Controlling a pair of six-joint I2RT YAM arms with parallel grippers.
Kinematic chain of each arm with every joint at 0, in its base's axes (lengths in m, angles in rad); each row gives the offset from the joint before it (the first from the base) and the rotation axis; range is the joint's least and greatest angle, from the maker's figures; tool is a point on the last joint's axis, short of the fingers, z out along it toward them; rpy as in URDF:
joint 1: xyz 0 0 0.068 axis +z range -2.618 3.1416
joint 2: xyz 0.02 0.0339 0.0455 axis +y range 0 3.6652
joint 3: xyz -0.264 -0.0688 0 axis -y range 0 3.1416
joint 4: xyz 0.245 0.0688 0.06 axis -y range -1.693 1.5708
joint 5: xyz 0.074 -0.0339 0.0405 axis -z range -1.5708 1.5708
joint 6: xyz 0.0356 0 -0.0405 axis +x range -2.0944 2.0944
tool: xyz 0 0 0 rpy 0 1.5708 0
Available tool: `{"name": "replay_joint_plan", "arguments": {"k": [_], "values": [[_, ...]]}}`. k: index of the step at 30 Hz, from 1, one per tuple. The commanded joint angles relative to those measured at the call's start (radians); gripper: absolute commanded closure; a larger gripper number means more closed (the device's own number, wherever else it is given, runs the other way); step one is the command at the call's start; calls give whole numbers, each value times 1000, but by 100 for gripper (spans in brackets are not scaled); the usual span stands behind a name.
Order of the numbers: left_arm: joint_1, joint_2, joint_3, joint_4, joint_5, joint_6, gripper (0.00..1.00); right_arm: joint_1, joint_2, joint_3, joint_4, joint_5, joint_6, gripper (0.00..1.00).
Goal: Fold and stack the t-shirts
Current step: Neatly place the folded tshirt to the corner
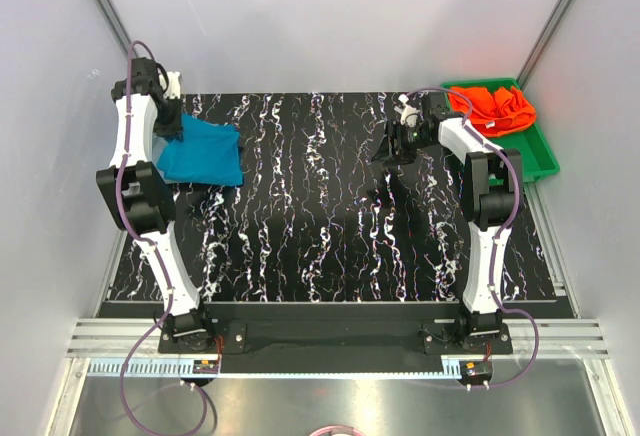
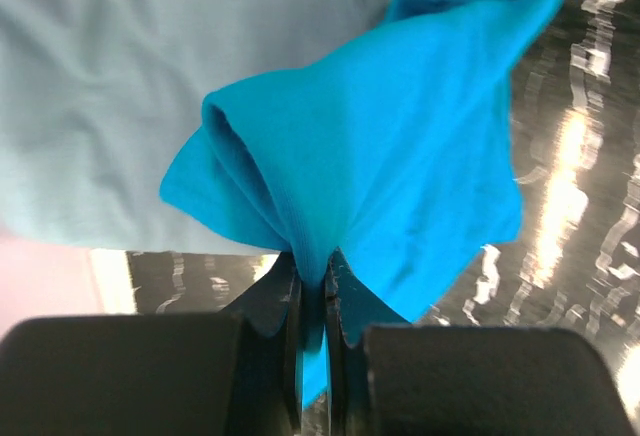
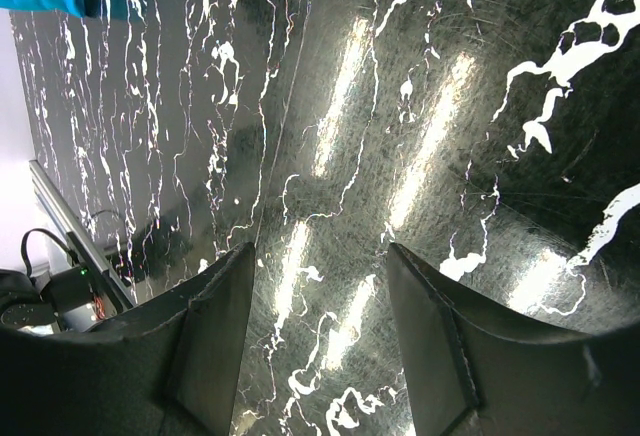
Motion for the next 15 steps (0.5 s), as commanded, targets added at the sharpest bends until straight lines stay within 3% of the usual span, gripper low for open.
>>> {"name": "replay_joint_plan", "arguments": {"k": [1,15], "values": [[0,-27,14,88,-151,15,100,4,-58,0,26,-19,9,37],[1,14,59,185,-451,69,100,4,-70,-22,27,-13,4,37]]}}
